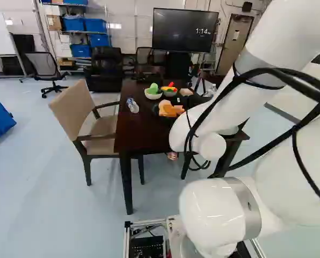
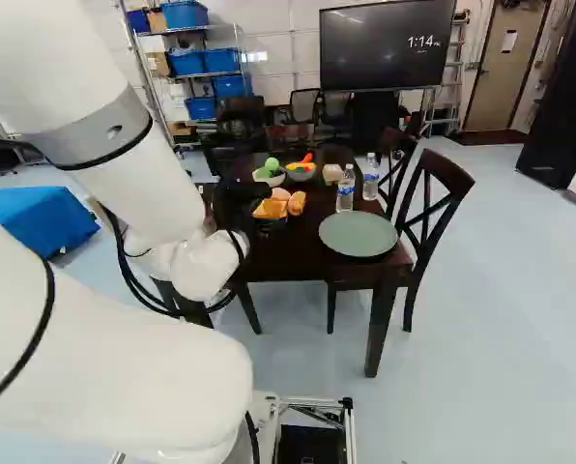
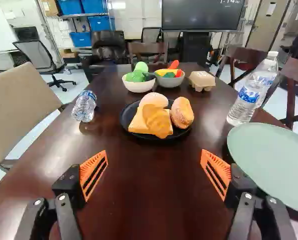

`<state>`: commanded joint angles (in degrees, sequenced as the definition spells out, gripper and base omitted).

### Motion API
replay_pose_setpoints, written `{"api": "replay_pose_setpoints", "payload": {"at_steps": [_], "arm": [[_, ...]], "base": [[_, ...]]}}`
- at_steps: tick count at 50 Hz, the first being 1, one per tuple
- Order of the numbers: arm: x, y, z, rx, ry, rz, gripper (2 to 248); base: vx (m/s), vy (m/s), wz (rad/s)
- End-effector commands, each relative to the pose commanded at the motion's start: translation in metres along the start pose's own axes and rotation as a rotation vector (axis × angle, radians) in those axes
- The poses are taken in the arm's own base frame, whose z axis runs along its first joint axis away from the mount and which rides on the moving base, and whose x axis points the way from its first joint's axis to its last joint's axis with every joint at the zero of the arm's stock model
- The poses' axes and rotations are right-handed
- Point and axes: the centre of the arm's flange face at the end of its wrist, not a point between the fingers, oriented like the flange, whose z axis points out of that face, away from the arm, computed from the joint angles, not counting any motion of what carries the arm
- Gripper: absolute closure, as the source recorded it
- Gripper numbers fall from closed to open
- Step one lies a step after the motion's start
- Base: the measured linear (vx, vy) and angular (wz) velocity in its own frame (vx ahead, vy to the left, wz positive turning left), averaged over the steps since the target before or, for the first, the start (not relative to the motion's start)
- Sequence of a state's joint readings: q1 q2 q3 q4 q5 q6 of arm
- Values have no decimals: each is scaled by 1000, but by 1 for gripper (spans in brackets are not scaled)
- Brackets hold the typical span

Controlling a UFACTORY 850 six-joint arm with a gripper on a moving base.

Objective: Move the croissant to the empty plate

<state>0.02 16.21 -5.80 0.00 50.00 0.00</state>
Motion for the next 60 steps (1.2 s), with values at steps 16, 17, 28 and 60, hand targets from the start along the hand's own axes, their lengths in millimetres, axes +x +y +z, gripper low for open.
{"api": "replay_pose_setpoints", "payload": {"at_steps": [16, 17, 28, 60], "arm": [[26, -2, 22, 8, 34, -2, 3], [27, -3, 23, 8, 36, -2, 3], [45, -4, 40, 11, 54, -3, 3], [83, -4, 88, 10, -41, -3, 3]], "base": [[0, 0, 0], [0, 0, 0], [0, 0, 0], [0, 0, 0]]}}
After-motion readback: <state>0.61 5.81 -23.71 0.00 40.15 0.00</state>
